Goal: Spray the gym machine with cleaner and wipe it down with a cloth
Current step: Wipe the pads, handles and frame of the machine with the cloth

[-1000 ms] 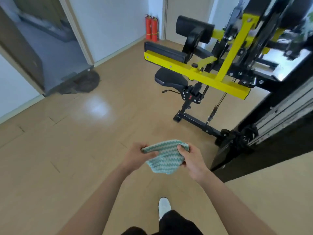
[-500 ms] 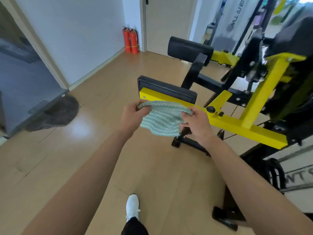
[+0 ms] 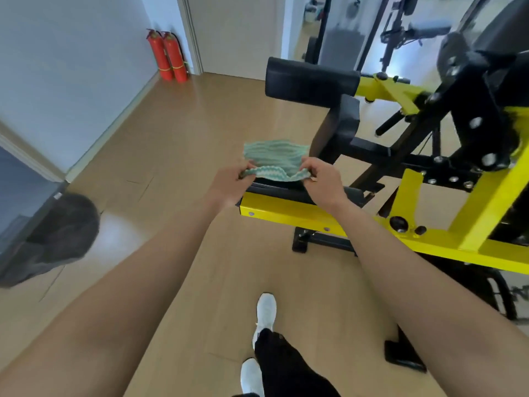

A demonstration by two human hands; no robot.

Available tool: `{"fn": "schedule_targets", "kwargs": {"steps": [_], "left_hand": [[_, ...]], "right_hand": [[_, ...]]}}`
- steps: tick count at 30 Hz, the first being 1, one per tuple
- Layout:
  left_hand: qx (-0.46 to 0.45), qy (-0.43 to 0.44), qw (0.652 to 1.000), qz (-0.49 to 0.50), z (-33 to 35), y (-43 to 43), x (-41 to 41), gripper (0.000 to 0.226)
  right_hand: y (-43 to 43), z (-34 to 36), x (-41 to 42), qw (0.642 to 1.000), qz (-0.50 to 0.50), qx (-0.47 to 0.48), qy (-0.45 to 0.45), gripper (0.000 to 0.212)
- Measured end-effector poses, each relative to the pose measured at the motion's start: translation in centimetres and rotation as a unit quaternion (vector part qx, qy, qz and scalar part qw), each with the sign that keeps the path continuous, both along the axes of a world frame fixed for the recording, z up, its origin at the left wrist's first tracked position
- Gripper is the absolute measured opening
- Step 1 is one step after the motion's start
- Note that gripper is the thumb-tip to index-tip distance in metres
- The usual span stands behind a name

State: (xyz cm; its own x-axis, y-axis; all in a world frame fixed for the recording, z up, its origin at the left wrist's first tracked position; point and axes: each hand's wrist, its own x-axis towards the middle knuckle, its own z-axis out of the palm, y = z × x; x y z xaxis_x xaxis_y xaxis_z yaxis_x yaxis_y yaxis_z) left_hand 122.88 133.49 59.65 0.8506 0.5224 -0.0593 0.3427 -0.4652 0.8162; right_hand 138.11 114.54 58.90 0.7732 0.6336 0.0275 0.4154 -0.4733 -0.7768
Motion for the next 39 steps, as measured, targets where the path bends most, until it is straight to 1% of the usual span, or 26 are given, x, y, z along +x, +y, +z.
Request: {"fn": "schedule_targets", "kwargs": {"steps": [1,2,3,6,7,8,9,10,11,12,14,15,16,18,23,25,27,30,32,34,36,37,38,39], "left_hand": [[0.039,0.043,0.998,-0.026,-1.4,1.0,0.3,0.018],[0.070,0.062,0.995,-0.045,-2.6,1.8,0.5,0.019],[0.090,0.058,0.993,-0.047,-3.3,2.3,0.4,0.019],[0.133,-0.006,0.991,0.007,-3.4,3.4,1.2,0.014],[0.157,-0.022,0.987,0.008,-3.3,3.8,1.9,0.015],[0.171,-0.032,0.985,-0.011,-2.8,4.1,2.8,0.018],[0.152,-0.026,0.987,-0.050,-2.2,4.5,4.0,0.020],[0.107,0.005,0.988,-0.107,-1.6,4.8,5.4,0.022],[0.062,0.064,0.979,-0.183,-1.1,4.9,6.8,0.026],[0.043,0.139,0.953,-0.267,-0.7,4.8,8.3,0.034],[0.046,0.253,0.877,-0.406,-0.8,4.2,10.8,0.049],[0.044,0.280,0.848,-0.447,-1.1,3.8,11.8,0.053],[0.040,0.294,0.829,-0.474,-1.5,3.5,12.7,0.055],[0.014,0.318,0.803,-0.504,-2.5,3.1,14.6,0.057],[-0.067,0.360,0.742,-0.561,-4.0,0.6,19.5,0.059],[-0.092,0.358,0.721,-0.586,-4.3,-0.2,20.9,0.057],[-0.124,0.348,0.693,-0.620,-4.8,0.1,21.6,0.058],[-0.167,0.343,0.637,-0.670,-5.7,2.1,21.6,0.066],[-0.195,0.343,0.614,-0.683,-5.9,3.6,21.1,0.070],[-0.236,0.337,0.598,-0.688,-6.3,5.1,20.5,0.074],[-0.273,0.335,0.590,-0.682,-6.7,6.9,19.6,0.082],[-0.281,0.333,0.592,-0.678,-6.8,7.8,19.1,0.082],[-0.285,0.326,0.604,-0.670,-6.9,8.7,18.6,0.081],[-0.287,0.313,0.625,-0.655,-7.0,9.6,18.1,0.075]], "right_hand": [[0.1,-1.1,0.1,0.999,0.019,-0.050,-0.001,0.029],[0.0,-2.0,0.0,0.997,0.030,-0.075,-0.006,0.028],[-0.2,-2.7,-0.2,0.997,0.032,-0.073,-0.021,0.027],[-0.8,-3.7,-1.0,0.995,0.024,-0.056,-0.073,0.024],[-0.9,-4.1,-1.3,0.994,0.022,-0.063,-0.084,0.028],[-1.0,-4.3,-1.6,0.993,0.017,-0.069,-0.089,0.031],[-1.0,-4.6,-1.9,0.993,0.010,-0.066,-0.092,0.033],[-0.9,-4.8,-2.0,0.994,-0.001,-0.060,-0.095,0.033],[-0.7,-4.9,-2.1,0.993,-0.014,-0.051,-0.101,0.031],[-0.4,-5.0,-2.2,0.993,-0.033,-0.039,-0.106,0.028],[0.2,-5.1,-2.2,0.990,-0.086,-0.018,-0.107,0.029],[0.5,-5.2,-2.2,0.988,-0.116,-0.012,-0.105,0.032],[0.6,-5.2,-2.2,0.983,-0.149,-0.012,-0.105,0.036],[0.8,-5.3,-2.0,0.971,-0.210,-0.023,-0.114,0.040],[1.0,-5.7,-1.5,0.930,-0.331,-0.061,-0.146,0.034],[1.3,-5.6,-1.6,0.909,-0.384,-0.065,-0.146,0.033],[2.0,-5.9,-2.0,0.888,-0.429,-0.075,-0.146,0.032],[3.9,-6.6,-2.7,0.853,-0.495,-0.084,-0.144,0.029],[5.8,-6.6,-3.2,0.826,-0.541,-0.085,-0.135,0.027],[8.1,-6.4,-3.8,0.805,-0.575,-0.082,-0.123,0.025],[10.5,-6.2,-4.5,0.789,-0.597,-0.086,-0.116,0.023],[11.6,-6.2,-5.0,0.781,-0.607,-0.088,-0.115,0.022],[12.6,-6.2,-5.6,0.774,-0.617,-0.085,-0.116,0.022],[13.5,-6.2,-6.1,0.766,-0.627,-0.078,-0.116,0.022]]}}
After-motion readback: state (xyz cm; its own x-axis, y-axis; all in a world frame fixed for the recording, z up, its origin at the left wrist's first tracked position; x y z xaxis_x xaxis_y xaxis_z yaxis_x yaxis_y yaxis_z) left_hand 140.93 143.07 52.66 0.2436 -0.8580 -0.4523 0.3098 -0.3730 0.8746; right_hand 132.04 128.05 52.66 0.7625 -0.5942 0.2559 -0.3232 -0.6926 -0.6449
